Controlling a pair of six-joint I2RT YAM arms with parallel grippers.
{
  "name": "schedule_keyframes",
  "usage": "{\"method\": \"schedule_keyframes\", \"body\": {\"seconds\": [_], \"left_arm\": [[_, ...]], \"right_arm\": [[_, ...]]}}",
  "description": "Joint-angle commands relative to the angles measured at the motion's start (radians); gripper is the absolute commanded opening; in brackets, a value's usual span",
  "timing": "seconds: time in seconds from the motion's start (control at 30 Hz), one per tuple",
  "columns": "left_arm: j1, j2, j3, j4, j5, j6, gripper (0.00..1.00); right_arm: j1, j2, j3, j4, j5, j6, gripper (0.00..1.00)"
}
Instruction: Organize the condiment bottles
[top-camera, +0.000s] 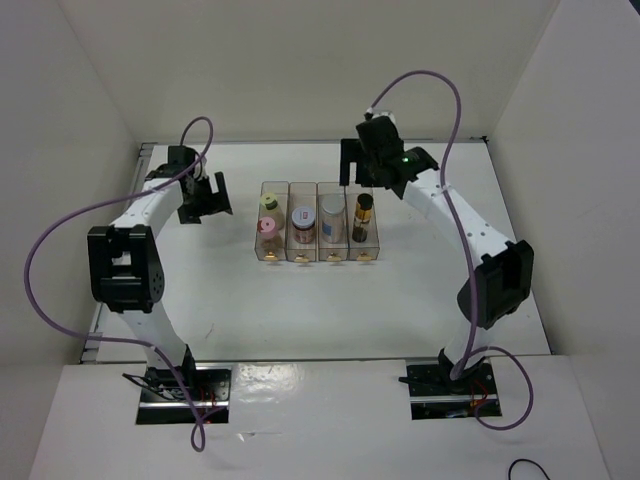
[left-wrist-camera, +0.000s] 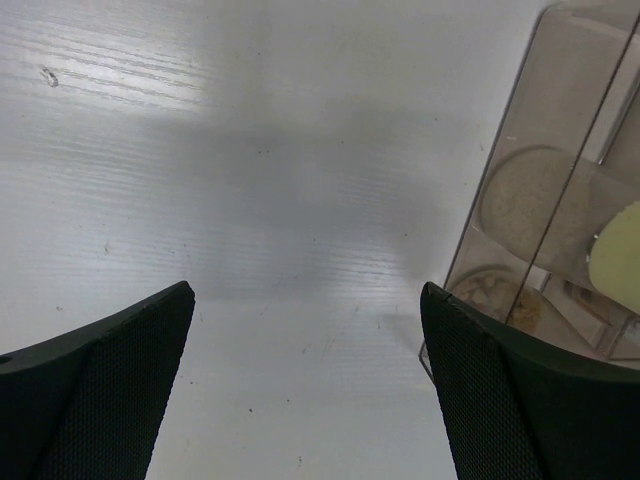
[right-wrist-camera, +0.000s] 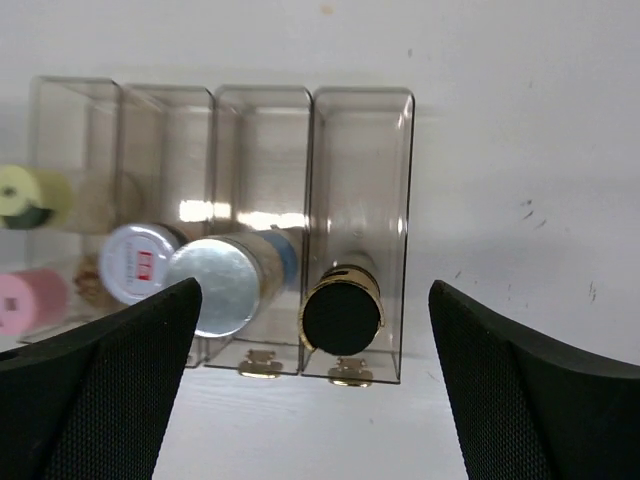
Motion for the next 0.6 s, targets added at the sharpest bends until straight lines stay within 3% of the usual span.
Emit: {"method": "schedule_keyframes", "body": {"seconds": [0.0,0.2,0.33,0.57], "left_arm": [[0.007,-0.082,0.008,-0.015,0.022,0.018,1.00],[0.007,-0.200,0.078,-0.073,-0.031,0.053,1.00],[0.007,-0.240,0.182,-0.179,-0.042,0.063,1.00],[0.007,-0.344,0.270,-0.236,0.031,0.072,1.00]], "right_arm": [[0.011,-0.114,0.156,-0.004,0.007,-0.025,0.99],[0.011,-0.149,0.198,0.037,0.203,-0.071,0.99],[-0.058,-0.130,0.198,0.013,0.298,-0.071,0.99],[-0.172,-0.182,0.090,0.077,0.223,-0.071,0.99]]}}
